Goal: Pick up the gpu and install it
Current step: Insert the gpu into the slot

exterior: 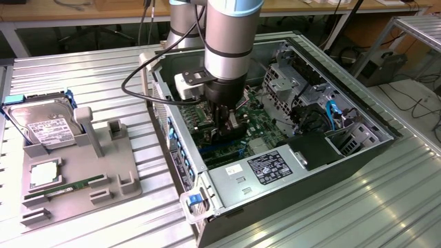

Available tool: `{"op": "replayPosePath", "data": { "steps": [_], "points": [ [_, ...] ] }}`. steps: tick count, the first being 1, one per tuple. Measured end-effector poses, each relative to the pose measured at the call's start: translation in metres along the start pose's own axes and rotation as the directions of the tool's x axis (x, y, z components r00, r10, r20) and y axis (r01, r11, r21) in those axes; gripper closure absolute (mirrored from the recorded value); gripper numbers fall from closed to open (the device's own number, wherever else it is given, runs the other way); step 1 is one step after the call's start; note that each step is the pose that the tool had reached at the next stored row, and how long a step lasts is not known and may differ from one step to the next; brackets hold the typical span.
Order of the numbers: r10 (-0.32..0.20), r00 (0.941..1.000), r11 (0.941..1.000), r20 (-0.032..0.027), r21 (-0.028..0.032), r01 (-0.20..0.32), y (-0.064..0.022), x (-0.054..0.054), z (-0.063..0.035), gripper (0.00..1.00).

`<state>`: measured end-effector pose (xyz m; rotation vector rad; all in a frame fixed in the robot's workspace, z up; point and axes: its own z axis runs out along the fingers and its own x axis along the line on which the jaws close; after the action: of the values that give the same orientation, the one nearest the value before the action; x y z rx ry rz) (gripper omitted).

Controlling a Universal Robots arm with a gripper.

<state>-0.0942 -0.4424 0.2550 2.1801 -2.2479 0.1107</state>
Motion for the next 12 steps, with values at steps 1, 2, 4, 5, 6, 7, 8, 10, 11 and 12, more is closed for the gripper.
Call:
{"op": "replayPosePath", "data": {
  "steps": [1,2,4,5,6,7,8,10,11,12],
  "points": [
    [0.0,1.0,1.0,0.0,0.0,0.0,0.0,-0.0004,0.0,0.74],
    [0.0,1.0,1.0,-0.0002,0.0,0.0,0.0,-0.0008,0.0,0.74],
    [0.0,1.0,1.0,0.0014,0.0007,0.0,0.0,-0.0023,0.0003,0.74],
    [0.0,1.0,1.0,0.0013,0.0007,0.0,-0.0001,-0.0025,0.0005,0.74],
    [0.0,1.0,1.0,0.0007,0.0004,0.0,0.0,-0.0024,0.0003,0.74],
    [0.0,1.0,1.0,0.0006,0.0002,0.0,0.0,-0.0024,0.0002,0.74],
    [0.0,1.0,1.0,0.0,-0.0001,0.0,0.0001,-0.0024,0.0,0.74],
    [0.0,1.0,1.0,-0.0002,-0.0001,0.0,0.0001,-0.0024,0.0001,0.74],
    [0.0,1.0,1.0,-0.0003,-0.0001,0.0,0.0001,-0.0024,0.0004,0.74],
    [0.0,1.0,1.0,-0.0005,-0.0001,0.0,0.0001,-0.0024,0.0008,0.74]
  ]
}}
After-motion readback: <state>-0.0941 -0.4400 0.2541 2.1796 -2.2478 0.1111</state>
